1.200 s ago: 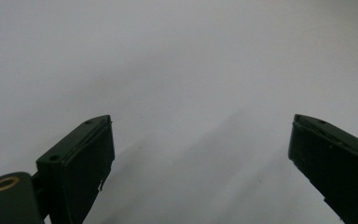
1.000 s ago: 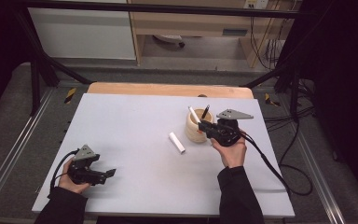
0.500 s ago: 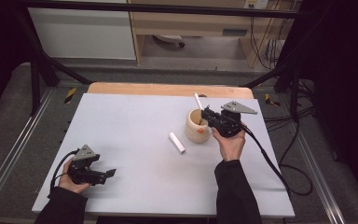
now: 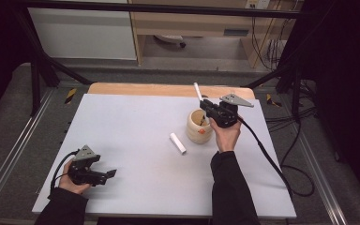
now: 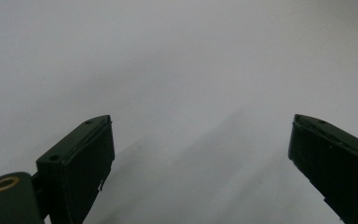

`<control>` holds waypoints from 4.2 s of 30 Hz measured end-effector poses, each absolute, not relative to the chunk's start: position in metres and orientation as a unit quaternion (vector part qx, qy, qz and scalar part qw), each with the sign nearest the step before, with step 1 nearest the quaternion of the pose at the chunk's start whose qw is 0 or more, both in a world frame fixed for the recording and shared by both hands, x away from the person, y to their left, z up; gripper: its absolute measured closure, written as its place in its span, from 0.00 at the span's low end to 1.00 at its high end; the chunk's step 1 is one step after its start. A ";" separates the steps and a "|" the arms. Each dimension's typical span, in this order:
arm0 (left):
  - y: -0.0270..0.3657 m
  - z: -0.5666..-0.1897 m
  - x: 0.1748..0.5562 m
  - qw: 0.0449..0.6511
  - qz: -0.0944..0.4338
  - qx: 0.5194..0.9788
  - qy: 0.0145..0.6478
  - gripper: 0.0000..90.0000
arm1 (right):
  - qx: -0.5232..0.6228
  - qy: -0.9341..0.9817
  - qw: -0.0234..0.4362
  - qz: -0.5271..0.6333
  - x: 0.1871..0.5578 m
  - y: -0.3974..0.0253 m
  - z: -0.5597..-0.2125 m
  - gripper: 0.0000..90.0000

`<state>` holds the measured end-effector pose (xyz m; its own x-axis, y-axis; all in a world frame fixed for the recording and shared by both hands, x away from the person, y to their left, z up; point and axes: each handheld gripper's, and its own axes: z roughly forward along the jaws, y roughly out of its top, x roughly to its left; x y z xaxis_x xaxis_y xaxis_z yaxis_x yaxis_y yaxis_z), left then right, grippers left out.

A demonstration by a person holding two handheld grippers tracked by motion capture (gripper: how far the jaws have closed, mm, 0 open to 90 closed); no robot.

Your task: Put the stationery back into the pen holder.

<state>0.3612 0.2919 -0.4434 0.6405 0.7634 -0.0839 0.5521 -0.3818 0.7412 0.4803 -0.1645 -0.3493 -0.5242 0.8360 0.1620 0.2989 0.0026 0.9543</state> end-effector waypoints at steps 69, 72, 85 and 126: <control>0.291 -0.445 0.362 0.386 0.132 0.819 0.403 0.07 | 0.404 0.744 0.204 0.491 0.458 -0.186 -0.368 0.32; 0.291 -0.445 0.362 0.384 0.130 0.819 0.406 0.07 | 0.404 0.752 0.189 0.485 0.454 -0.187 -0.364 0.24; 0.284 -0.442 0.361 0.382 0.126 0.820 0.408 0.08 | 0.402 0.784 0.161 0.445 0.434 -0.184 -0.359 0.05; 0.286 -0.444 0.360 0.378 0.127 0.826 0.399 0.09 | 0.365 0.858 0.102 0.347 0.414 -0.105 -0.385 0.11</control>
